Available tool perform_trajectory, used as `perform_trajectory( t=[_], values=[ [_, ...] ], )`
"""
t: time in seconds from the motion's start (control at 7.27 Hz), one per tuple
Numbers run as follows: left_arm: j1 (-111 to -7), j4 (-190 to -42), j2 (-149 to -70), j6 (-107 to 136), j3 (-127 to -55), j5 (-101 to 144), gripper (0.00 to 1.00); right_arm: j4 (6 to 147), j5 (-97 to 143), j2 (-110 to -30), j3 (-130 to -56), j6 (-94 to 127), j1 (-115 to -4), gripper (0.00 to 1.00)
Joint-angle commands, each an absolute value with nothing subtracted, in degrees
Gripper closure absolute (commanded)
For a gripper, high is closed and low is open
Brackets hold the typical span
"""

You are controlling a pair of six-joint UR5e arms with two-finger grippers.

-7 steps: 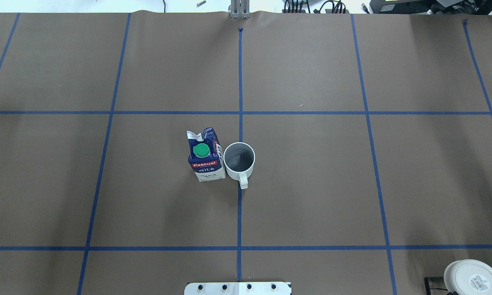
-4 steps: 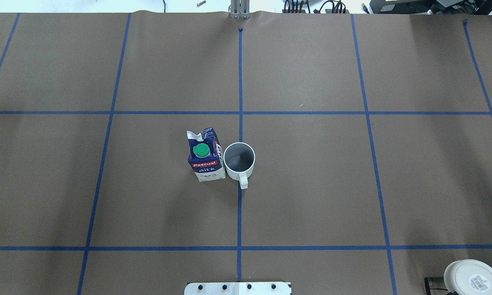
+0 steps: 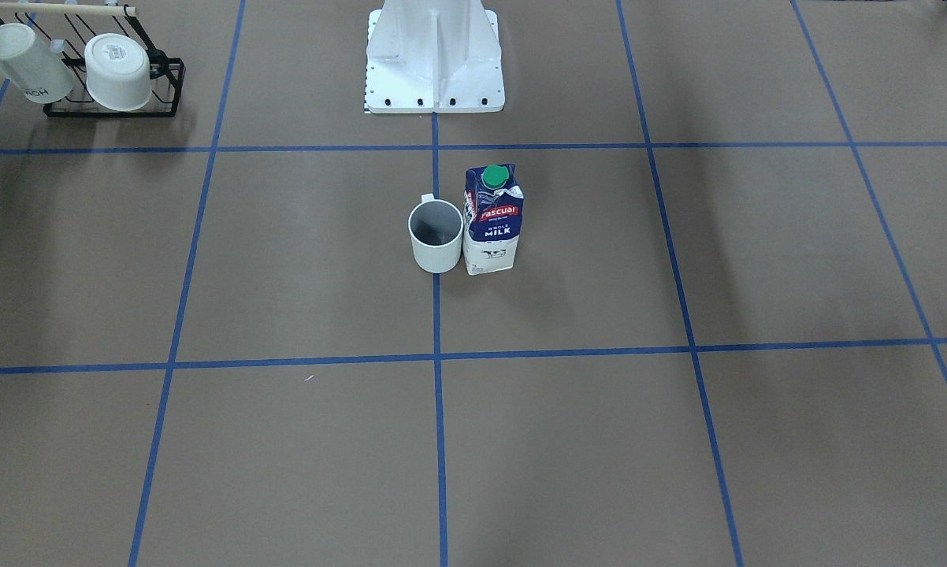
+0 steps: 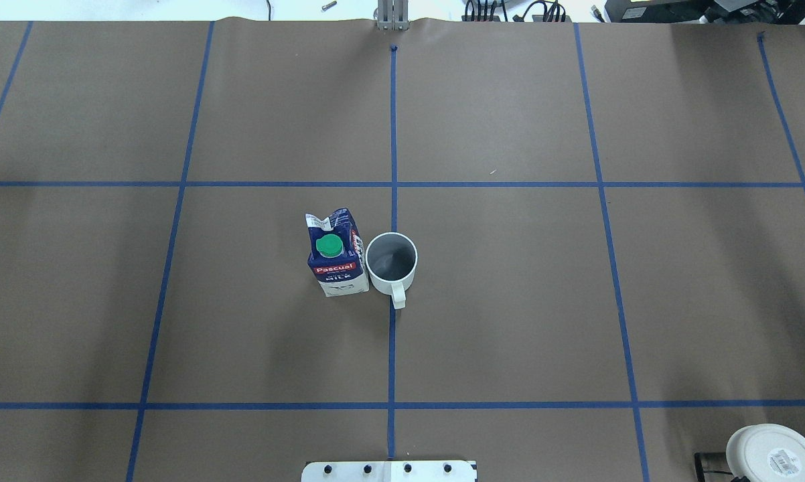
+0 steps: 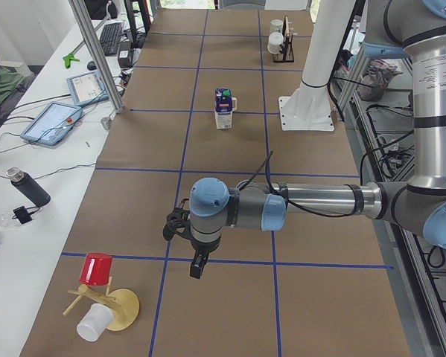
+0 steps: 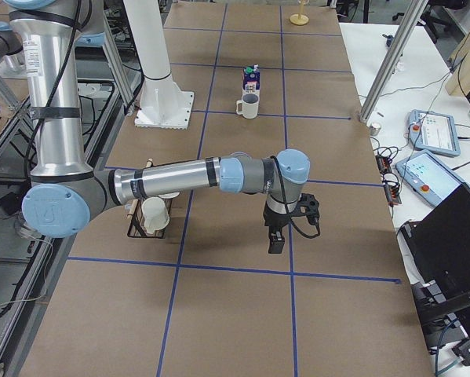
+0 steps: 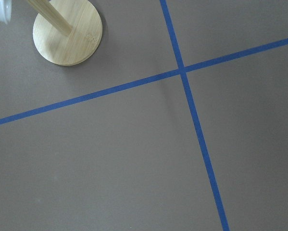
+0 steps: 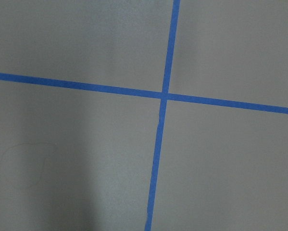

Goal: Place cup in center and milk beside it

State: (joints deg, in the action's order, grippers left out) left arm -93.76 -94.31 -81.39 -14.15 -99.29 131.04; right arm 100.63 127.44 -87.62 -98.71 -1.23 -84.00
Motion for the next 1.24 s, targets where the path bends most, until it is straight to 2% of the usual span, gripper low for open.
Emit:
perform_trajectory(
  t=[0.0, 1.1],
  values=[
    [-93.69, -94.31, -81.39, -14.15, -99.32, 131.04, 0.01, 100.63, 127.44, -87.8, -98.79, -1.23, -83.58, 0.0],
    [-93.69, -94.4, -81.47, -14.15, -99.32, 131.04, 0.01, 100.63, 127.44, -87.89, -98.7, -1.32, -82.71, 0.0]
  ],
)
